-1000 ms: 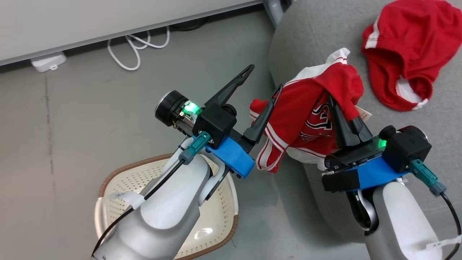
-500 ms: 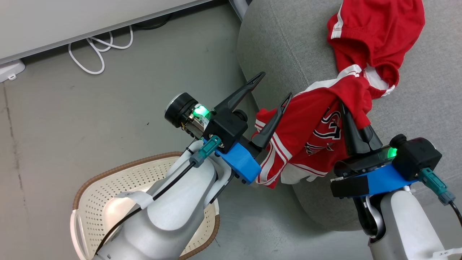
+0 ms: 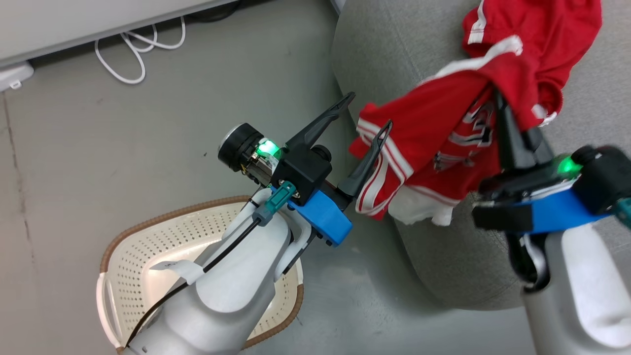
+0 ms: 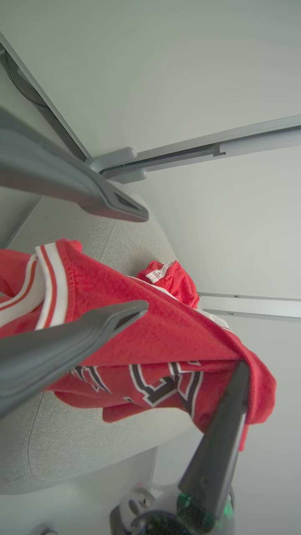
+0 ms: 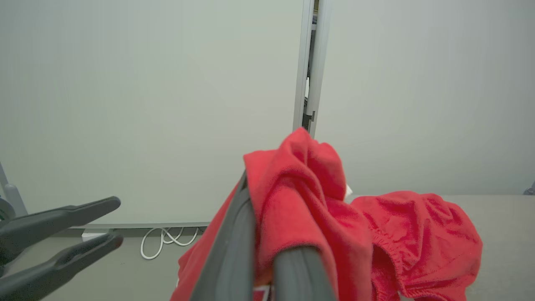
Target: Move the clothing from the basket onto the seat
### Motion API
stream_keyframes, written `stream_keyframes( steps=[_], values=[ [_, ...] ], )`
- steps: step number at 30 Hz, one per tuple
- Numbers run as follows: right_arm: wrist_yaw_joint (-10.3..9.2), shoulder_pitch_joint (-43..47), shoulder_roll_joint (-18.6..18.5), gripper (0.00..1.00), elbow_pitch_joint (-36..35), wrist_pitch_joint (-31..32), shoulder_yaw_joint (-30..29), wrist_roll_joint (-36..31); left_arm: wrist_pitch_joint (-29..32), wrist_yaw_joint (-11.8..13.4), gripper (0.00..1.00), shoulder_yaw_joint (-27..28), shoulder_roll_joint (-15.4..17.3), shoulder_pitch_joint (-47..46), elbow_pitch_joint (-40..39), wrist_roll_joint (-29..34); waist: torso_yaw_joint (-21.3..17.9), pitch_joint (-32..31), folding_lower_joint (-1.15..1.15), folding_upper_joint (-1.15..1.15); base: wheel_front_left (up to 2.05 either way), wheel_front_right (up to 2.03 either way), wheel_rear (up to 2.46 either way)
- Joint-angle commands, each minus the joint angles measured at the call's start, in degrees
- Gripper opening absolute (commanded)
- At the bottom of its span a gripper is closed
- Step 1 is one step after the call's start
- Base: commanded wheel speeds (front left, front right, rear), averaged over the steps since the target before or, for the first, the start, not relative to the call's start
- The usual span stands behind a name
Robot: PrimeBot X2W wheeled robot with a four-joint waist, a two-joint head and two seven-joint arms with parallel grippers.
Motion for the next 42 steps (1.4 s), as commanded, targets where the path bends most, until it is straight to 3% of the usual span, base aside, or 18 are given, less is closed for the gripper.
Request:
stream_keyframes(
  steps=[1,8,15,21,28,33,42],
  values=[
    [0.03,-2.07,-0.53,0.00,-0.69,-0.05,-0.57,0.00,-0.27,0.42,1.00,0.33,0.42,-0.48,-0.33,0.53,0.48,1.35,0.00,0.00,0.00,0.00,0.00],
    [0.03,-14.84,-4.74,0.00,-4.45,-0.05,-8.16,0.79,-0.27,0.98,1.00,0.69,0.90,-4.21,-1.59,2.08,2.69,9.68,0.00,0.00,0.00,0.00,0.00],
    [0.02,-29.30,-12.57,0.00,-7.50,-0.05,-16.04,0.83,-0.20,1.87,1.00,1.27,2.42,-8.45,-2.41,3.85,3.98,19.03,0.00,0.00,0.00,0.00,0.00],
    [0.02,-39.17,-21.26,0.00,-4.18,-0.05,-22.47,1.47,-0.21,2.36,1.00,1.04,2.89,-10.67,-3.10,4.89,4.31,23.93,0.00,0.00,0.00,0.00,0.00],
    [0.02,-40.04,-28.53,0.00,2.89,-0.05,-26.31,-0.33,-0.23,2.62,1.00,1.04,3.84,-11.61,-3.78,5.19,3.48,26.18,0.00,0.00,0.00,0.00,0.00],
    [0.02,-36.48,-28.92,0.00,10.37,-0.05,-26.60,-1.34,-0.20,2.85,1.00,1.03,4.47,-12.12,-4.10,5.14,2.92,26.75,0.00,0.00,0.00,0.00,0.00],
    [0.02,-32.98,-24.60,0.00,20.82,-0.05,-24.58,0.68,0.08,3.14,1.00,0.58,4.92,-12.80,-4.85,5.03,3.05,27.89,0.00,0.00,0.00,0.00,0.00]
  ],
)
